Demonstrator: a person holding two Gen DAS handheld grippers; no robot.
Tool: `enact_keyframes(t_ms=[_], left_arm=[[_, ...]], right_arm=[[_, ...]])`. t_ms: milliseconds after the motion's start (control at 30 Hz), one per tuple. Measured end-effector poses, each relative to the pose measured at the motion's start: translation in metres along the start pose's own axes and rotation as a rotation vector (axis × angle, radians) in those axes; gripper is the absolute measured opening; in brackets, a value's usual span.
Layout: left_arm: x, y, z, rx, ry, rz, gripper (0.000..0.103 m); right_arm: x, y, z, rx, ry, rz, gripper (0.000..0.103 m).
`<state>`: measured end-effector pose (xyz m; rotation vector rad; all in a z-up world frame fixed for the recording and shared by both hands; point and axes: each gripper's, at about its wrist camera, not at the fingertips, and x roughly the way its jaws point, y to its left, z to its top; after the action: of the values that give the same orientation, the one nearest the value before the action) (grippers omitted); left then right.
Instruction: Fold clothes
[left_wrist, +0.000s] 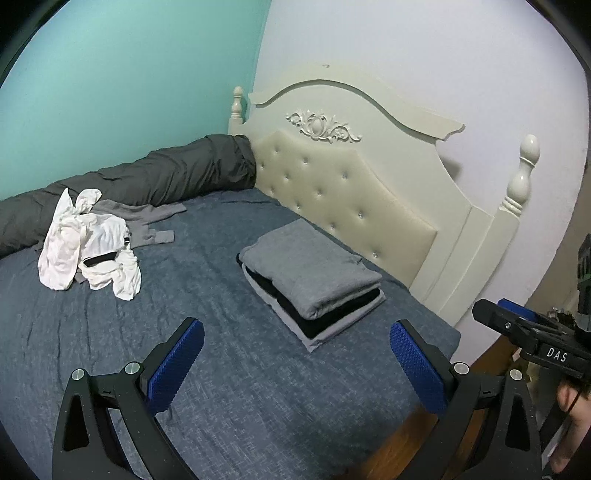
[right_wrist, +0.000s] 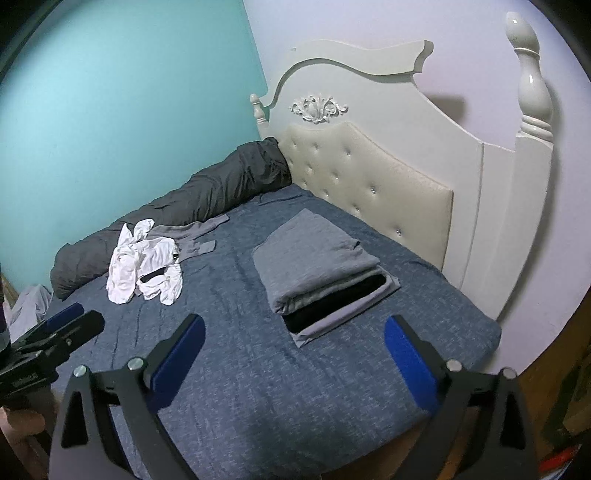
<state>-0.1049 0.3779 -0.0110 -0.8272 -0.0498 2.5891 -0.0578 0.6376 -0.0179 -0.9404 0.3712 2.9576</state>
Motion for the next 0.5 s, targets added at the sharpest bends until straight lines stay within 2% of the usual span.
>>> enact_keyframes(t_ms=[500], left_arm=[[-0.022,-0.004,-0.015,0.031,-0.019,0.025,0.103]], right_arm=[[-0.003,0.004,-0.023,0.006,-0.014,-0.011,0.098]])
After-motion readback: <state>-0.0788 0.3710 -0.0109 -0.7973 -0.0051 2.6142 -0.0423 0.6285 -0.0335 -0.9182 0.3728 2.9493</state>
